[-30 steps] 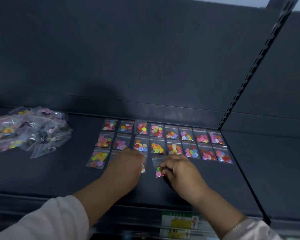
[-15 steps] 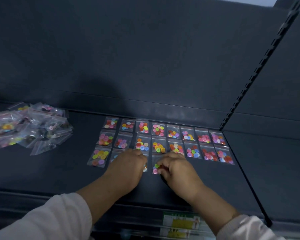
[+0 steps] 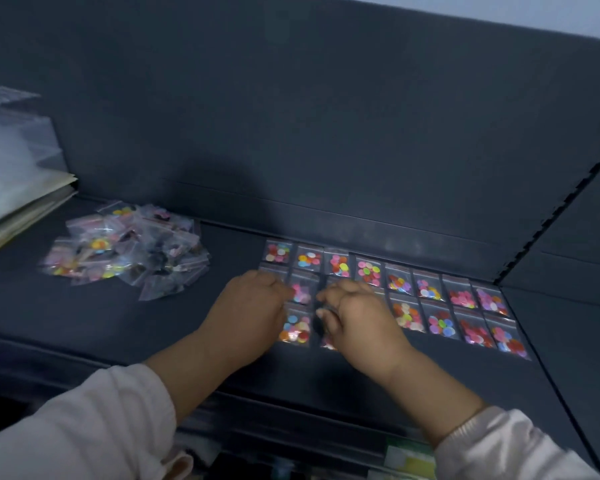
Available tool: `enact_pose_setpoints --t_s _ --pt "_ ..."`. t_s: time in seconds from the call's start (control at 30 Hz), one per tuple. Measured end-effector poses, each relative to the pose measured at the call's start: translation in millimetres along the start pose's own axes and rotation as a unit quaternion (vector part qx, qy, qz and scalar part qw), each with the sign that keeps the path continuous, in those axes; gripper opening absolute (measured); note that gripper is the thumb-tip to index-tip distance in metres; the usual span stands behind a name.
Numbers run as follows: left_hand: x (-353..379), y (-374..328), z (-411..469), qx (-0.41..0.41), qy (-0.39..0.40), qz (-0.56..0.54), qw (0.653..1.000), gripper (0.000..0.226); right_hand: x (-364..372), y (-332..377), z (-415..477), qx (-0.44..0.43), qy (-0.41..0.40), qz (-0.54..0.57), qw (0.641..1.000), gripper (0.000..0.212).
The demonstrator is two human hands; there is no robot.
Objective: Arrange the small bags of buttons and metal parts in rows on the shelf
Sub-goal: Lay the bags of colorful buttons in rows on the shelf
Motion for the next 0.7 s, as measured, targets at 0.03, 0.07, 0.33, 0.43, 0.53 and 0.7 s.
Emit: enact_pose_setpoints --t_s 0.03,0.07,0.33,0.43,0.53,0.7 --pt "-7 11 -3 -0.008 0.000 0.009 1.000 0.024 5 10 8 -0.011 0.004 0.002 1.000 0.021" --pt "-14 24 -7 -0.017 0.002 0.018 1.000 0.028 11 20 17 -0.021 0.006 0.005 1.000 0.021" --pt "-64 127 -46 -0.113 0.003 0.064 0.992 0.025 67 113 84 -0.080 0.028 0.040 0.996 0.034" --pt "-75 165 -59 -0.156 0.014 0.076 0.985 0.028 90 143 105 -0.094 0.036 0.042 0.994 0.033" --pt "-84 206 -74 -0.230 -0.012 0.058 0.971 0.032 112 170 128 -0.106 0.042 0.048 0.992 0.032" --pt "-91 269 -87 -0.339 -0.030 0.028 0.940 0.025 141 210 158 -0.103 0.059 0.081 0.990 0.030"
Point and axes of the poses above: each hand's wrist, its own z-axis towards the middle knuckle, its own x-axis out of the palm, y = z × x, the point moved 2 cm from there along z, towards the middle knuckle, and after that the axes turned 9 degrees about -y, right-handed, at the moved point
